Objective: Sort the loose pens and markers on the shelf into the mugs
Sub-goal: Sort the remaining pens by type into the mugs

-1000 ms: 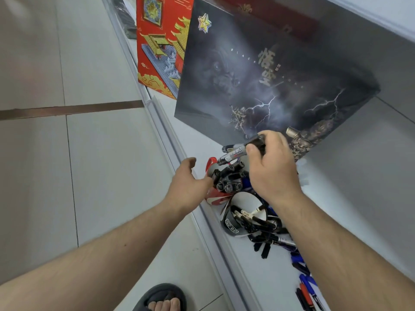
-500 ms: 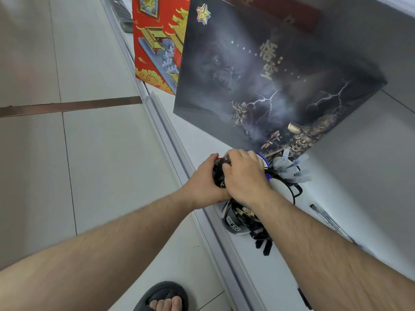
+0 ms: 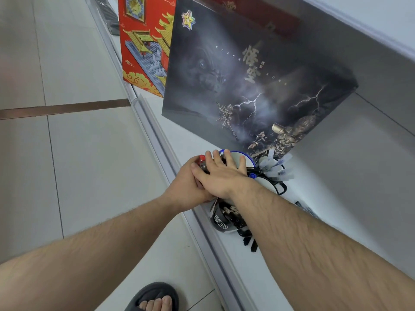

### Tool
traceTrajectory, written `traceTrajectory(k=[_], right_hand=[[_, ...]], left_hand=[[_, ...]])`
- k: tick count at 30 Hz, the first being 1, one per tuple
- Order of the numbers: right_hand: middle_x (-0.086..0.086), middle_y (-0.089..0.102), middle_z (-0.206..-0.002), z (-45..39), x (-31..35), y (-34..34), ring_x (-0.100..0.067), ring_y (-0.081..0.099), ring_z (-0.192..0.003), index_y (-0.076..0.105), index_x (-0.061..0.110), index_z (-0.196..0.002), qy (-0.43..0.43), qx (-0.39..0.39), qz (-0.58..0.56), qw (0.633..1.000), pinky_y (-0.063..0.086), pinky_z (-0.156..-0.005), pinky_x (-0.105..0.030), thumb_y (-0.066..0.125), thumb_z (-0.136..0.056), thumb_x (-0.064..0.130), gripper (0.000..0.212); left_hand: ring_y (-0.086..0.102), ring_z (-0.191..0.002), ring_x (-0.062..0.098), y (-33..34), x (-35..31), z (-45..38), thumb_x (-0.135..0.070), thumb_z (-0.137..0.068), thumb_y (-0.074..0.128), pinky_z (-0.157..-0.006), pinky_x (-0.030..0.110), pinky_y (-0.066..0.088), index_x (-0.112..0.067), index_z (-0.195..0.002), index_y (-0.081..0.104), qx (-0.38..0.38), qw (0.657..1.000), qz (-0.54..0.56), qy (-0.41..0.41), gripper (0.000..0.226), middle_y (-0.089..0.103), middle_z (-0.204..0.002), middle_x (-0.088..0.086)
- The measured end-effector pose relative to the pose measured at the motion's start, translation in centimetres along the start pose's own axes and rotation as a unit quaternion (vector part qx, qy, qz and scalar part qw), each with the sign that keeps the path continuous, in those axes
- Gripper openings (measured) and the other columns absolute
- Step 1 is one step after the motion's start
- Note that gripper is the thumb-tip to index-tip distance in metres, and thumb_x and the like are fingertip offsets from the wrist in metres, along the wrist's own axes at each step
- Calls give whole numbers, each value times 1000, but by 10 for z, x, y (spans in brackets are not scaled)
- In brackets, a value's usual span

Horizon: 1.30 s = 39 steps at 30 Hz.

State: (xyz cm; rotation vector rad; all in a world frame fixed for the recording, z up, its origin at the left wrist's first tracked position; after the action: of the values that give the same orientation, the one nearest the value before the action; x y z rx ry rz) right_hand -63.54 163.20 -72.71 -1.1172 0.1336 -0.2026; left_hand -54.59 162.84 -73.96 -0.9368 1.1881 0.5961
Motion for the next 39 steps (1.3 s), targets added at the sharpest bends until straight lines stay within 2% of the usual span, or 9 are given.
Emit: traceTrajectory(k=[4,9,13,17,22,28,30,34,39], right_hand=[[16,-5,-164,32,-16,-20,-14,-19,-149,-1,36,-156,3,-72,-92,993,-18,-116,-52,9,-94,67,69],[12,23,-161,118,-78,-20,-12,4,-151,26,34,-151,48,-169,-195,965,-2,-120,-48,24,-100,53,55],[6,64,-114,212,-146,15,-17,57,-113,63,24,-123,128,-272,-299,906,40,-103,-35,52,-97,40,32],[5,67,-103,283,-227,108,-13,61,-97,69,23,-109,278,-205,-335,877,46,-81,-24,61,-93,30,19],[3,68,-109,309,-263,199,-11,54,-83,68,18,-108,335,-79,-241,907,39,-70,-22,57,-94,29,21],[-6,24,-157,257,-244,215,-24,23,-143,26,25,-150,285,-23,-153,946,22,-116,-39,58,-86,57,79],[-11,-5,-162,252,-257,216,-32,1,-149,5,29,-153,383,-8,-156,910,11,-117,-51,56,-76,75,103],[-17,12,-149,276,-269,251,-40,27,-133,15,24,-149,613,-25,-438,657,36,-106,-53,67,-46,81,128],[-15,-2,-159,244,-254,261,-37,5,-146,5,31,-152,555,-41,-445,702,20,-116,-56,72,-52,74,128]], left_hand=[[24,-147,18,4,-31,0,-44,-63,70,-119,43,22,-28,-145,39,-30,976,-201,83,89,34,-155,-2],[25,-144,17,39,-97,33,-39,-66,59,-114,43,19,-16,-147,35,-43,972,-158,166,88,31,-156,2],[34,-136,22,118,-125,68,-39,-65,60,-110,44,29,-16,-143,39,68,965,-153,203,84,40,-147,1],[37,-133,18,183,-124,99,-15,-75,70,-111,29,30,-17,-144,38,209,959,-118,148,76,44,-141,1],[51,-99,9,221,-67,135,3,-85,55,-66,10,46,-19,-132,42,284,958,-19,-41,53,50,-117,-10],[58,-82,11,224,-14,138,-1,-85,51,-63,27,50,-23,-124,46,236,958,6,-164,45,56,-116,-9],[58,-79,13,222,-5,133,-2,-86,52,-62,26,48,-24,-121,46,218,958,15,-188,42,57,-116,-9],[58,-83,12,214,10,122,-6,-87,55,-66,26,49,-24,-121,46,198,961,-1,-193,40,56,-116,-9],[51,-97,8,211,15,106,-11,-88,57,-67,12,39,-21,-132,44,226,961,-112,-117,48,49,-128,-9]])
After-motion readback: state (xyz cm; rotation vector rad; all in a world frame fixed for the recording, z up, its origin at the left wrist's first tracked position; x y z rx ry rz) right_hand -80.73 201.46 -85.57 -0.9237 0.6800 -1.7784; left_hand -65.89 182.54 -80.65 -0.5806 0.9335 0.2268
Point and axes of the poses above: each hand's wrist, its own z-axis away from the middle knuckle, its own y-axis out of the palm, x = y × z, the point moved 9 cm from there along -z, towards the middle knuckle
